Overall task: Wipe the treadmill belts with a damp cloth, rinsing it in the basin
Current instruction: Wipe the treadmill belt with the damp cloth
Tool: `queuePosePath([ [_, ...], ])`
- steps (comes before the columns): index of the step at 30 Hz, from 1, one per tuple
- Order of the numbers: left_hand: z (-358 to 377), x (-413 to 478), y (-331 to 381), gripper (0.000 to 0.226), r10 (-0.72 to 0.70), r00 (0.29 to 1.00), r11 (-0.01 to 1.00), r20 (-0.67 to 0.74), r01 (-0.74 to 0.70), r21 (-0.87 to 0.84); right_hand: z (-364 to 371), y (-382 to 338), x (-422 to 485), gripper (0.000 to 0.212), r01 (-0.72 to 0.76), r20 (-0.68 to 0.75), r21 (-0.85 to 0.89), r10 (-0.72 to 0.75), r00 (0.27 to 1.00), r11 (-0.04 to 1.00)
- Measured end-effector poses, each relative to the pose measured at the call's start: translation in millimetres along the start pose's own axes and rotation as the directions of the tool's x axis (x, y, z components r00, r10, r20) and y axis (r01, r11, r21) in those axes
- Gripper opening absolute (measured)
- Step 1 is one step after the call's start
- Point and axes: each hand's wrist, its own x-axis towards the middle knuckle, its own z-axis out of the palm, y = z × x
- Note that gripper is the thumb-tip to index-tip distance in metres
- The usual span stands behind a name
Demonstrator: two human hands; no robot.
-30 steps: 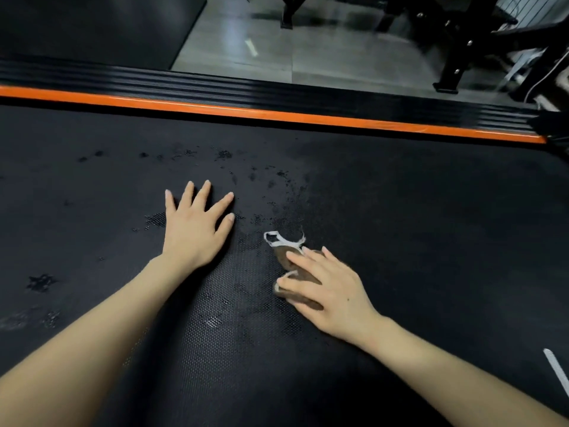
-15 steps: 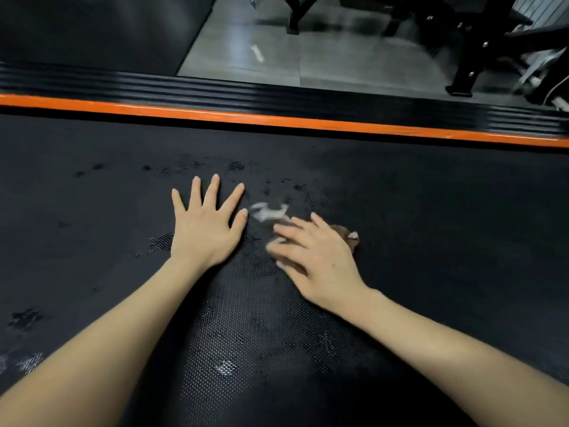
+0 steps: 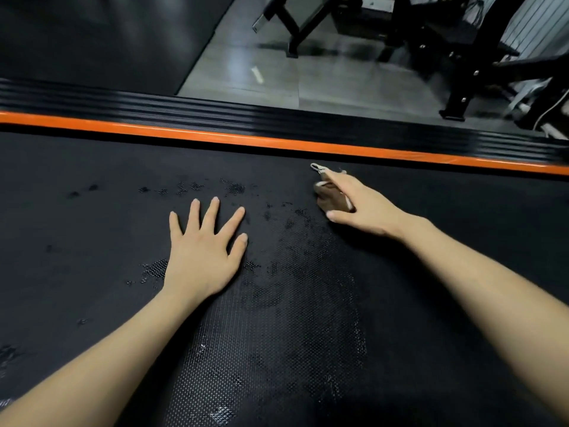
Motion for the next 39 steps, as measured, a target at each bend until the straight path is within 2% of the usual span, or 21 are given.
queuePosePath([
  [1, 0.2, 0.3, 0.4, 0.072, 0.000, 1.000, 1.000, -0.005, 0.000, 0.000, -6.8, 3.9, -5.6, 0.080, 0.010, 0.036, 0.014, -0.010, 0.999, 1.000],
  [3, 0.5, 0.4, 0.9, 0.071, 0.001, 1.000, 1.000, -0.010, -0.001, -0.003, -7.9, 7.2, -7.0, 0.078, -0.017, -0.031, 0.061, 0.019, 0.999, 0.998],
  [5, 0.7, -0.2, 0.9, 0.070, 0.001, 1.000, 1.000, -0.008, -0.001, -0.002, 7.7, 1.7, 0.1, 0.059, 0.021, -0.245, 0.100, 0.005, 0.970, 0.995],
  [7, 1.0, 0.1, -0.1, 0.070, 0.003, 1.000, 1.000, -0.015, -0.003, -0.007, 26.2, -0.8, 10.0, 0.045, 0.047, -0.400, 0.018, -0.035, 0.916, 0.999],
  [9, 0.6, 0.0, -0.6, 0.069, 0.006, 1.000, 1.000, -0.028, -0.007, -0.007, 35.2, 2.9, 18.3, 0.037, -0.010, -0.491, -0.063, -0.023, 0.871, 0.998],
  [11, 0.4, -0.1, -1.0, 0.068, 0.012, 0.999, 1.000, -0.033, -0.012, -0.008, 32.4, 9.9, 26.1, 0.041, -0.153, -0.570, -0.004, 0.124, 0.812, 0.988],
  [13, 1.2, 0.2, -1.3, 0.066, 0.012, 0.999, 1.000, -0.035, -0.013, -0.017, 25.6, 13.1, 34.1, 0.052, -0.287, -0.543, 0.089, 0.288, 0.789, 0.954],
  [14, 1.4, 0.3, -1.1, 0.066, 0.013, 0.999, 1.000, -0.038, -0.014, -0.023, 23.3, 12.8, 36.9, 0.055, -0.302, -0.492, 0.084, 0.303, 0.816, 0.950],
  [17, 2.0, 0.4, -0.8, 0.064, 0.017, 0.999, 0.999, -0.043, -0.019, -0.038, 21.3, 10.8, 40.1, 0.047, -0.178, -0.369, -0.006, 0.163, 0.915, 0.984],
  [19, 1.8, 0.0, -0.9, 0.065, 0.008, 0.999, 0.999, -0.035, -0.009, -0.041, 24.1, 15.3, 42.2, 0.039, -0.099, -0.356, -0.046, 0.076, 0.932, 0.994],
  [21, 2.8, 0.1, -0.2, 0.067, 0.004, 1.000, 1.000, -0.027, -0.005, -0.029, 28.8, 19.1, 48.3, 0.030, -0.092, -0.401, -0.049, 0.065, 0.914, 0.995],
  [25, 1.3, -0.1, 1.8, 0.069, -0.006, 1.000, 1.000, -0.021, 0.005, -0.022, 35.9, 6.1, 60.5, 0.027, -0.265, -0.507, 0.024, 0.240, 0.828, 0.964],
  [27, 1.4, -0.2, 2.5, 0.069, -0.007, 1.000, 1.000, -0.008, 0.006, -0.013, 41.7, -15.2, 62.0, 0.025, -0.275, -0.527, 0.029, 0.248, 0.813, 0.961],
  [28, 1.2, 0.0, 2.5, 0.069, -0.005, 1.000, 1.000, -0.005, 0.005, -0.014, 47.1, -28.5, 60.8, 0.022, -0.222, -0.531, 0.009, 0.193, 0.825, 0.975],
  [30, 0.3, 0.4, 1.9, 0.070, -0.004, 1.000, 1.000, -0.006, 0.004, -0.022, 60.4, -56.9, 53.8, 0.017, -0.030, -0.539, -0.056, -0.005, 0.842, 0.998],
  [32, -0.3, 0.7, 0.0, 0.071, -0.004, 1.000, 1.000, 0.001, 0.004, -0.017, 69.7, -72.6, 42.5, 0.014, 0.153, -0.503, -0.106, -0.186, 0.844, 0.982],
  [35, -0.7, -0.8, -1.5, 0.072, -0.001, 1.000, 1.000, 0.007, 0.001, -0.011, 56.5, -51.2, 36.7, 0.014, 0.231, -0.410, -0.184, -0.288, 0.866, 0.955],
  [37, -0.5, -1.1, -1.7, 0.072, 0.001, 1.000, 1.000, 0.003, -0.001, -0.016, 42.1, -15.0, 42.9, 0.015, 0.111, -0.484, -0.180, -0.186, 0.855, 0.977],
  [39, 1.1, -0.7, -0.5, 0.071, -0.006, 1.000, 1.000, -0.007, 0.005, -0.017, 27.1, 18.3, 48.0, 0.017, -0.153, -0.562, -0.028, 0.111, 0.820, 0.988],
])
